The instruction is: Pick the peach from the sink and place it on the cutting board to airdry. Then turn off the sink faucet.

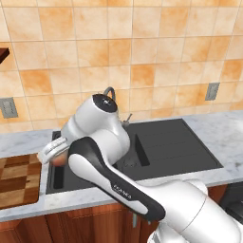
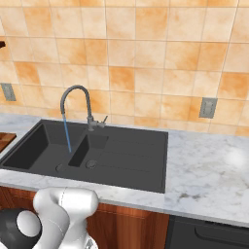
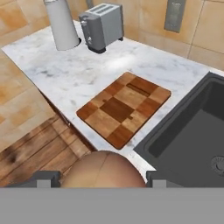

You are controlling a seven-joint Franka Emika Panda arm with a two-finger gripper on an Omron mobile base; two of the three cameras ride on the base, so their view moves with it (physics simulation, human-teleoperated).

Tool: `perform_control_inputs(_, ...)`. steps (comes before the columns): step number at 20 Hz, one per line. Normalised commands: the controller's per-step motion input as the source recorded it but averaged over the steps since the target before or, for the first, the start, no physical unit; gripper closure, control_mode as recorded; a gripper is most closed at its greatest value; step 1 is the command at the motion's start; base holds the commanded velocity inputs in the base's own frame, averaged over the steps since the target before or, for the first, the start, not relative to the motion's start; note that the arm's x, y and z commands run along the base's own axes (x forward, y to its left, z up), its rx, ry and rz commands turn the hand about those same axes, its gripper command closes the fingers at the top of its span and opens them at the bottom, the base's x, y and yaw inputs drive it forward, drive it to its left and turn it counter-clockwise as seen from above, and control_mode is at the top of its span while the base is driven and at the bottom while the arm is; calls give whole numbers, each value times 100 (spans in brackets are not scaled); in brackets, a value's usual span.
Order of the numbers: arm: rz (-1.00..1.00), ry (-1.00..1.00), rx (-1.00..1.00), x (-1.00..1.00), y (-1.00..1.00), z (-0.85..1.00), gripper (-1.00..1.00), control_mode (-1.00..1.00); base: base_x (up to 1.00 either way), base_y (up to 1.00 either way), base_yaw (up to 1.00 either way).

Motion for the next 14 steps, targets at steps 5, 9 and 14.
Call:
perform_control_inputs(5, 0, -5, -10, -4, 43, -2, 100, -100, 0, 0, 0)
perform_control_inputs(9, 0, -5, -11, 0, 33, -9, 100, -100, 0, 0, 0)
perform_control_inputs(14, 0, -1, -10, 0, 28, -16, 100, -100, 0, 0, 0)
